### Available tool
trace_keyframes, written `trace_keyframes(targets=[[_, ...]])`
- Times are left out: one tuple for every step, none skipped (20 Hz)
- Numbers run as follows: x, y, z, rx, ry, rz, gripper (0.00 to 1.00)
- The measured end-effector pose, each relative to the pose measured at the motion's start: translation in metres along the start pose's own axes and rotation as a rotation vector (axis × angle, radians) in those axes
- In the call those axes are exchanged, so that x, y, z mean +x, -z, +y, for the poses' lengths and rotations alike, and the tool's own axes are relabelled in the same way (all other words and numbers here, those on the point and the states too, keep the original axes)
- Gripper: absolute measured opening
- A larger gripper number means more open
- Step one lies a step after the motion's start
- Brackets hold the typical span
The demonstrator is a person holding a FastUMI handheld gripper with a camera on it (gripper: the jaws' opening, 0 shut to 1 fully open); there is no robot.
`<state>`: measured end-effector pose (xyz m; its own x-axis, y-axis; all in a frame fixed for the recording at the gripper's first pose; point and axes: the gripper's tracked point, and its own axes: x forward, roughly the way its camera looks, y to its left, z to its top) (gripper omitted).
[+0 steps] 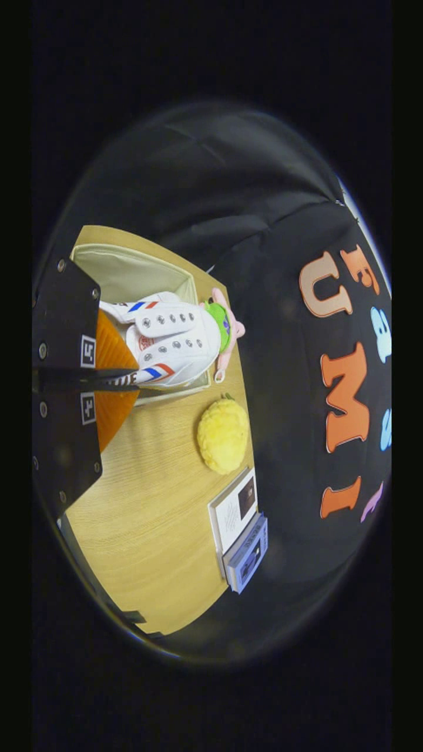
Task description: Open the storage box then place both shoes into the box .Put the left shoe in first, then the right shoe, with the right side of both shoes facing outward in a uniform manner.
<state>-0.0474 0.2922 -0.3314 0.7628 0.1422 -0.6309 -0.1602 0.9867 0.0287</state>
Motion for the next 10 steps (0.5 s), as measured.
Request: trace_keyframes(targets=[[0.002,0.003,0.001,-0.006,0.004,0.003,0.01],[0.006,0.008,-0.002,-0.014,0.015,0.019,0.03],[0.007,0.015,-0.003,-0.016,0.018,0.041,0.07],[0.007,0.016,0.000,-0.007,0.008,0.045,0.12],[0.006,0.013,0.007,0.003,-0.014,0.047,0.16],[0.004,0.007,0.009,0.014,-0.035,0.040,0.20],[0.003,0.001,0.012,0.024,-0.055,0.021,0.27],[-0.006,-0.010,0.014,0.027,-0.061,0.008,0.44],[-0.009,-0.018,0.011,0.022,-0.066,-0.003,0.62],[-0.015,-0.026,0.009,0.018,-0.071,-0.015,0.81]])
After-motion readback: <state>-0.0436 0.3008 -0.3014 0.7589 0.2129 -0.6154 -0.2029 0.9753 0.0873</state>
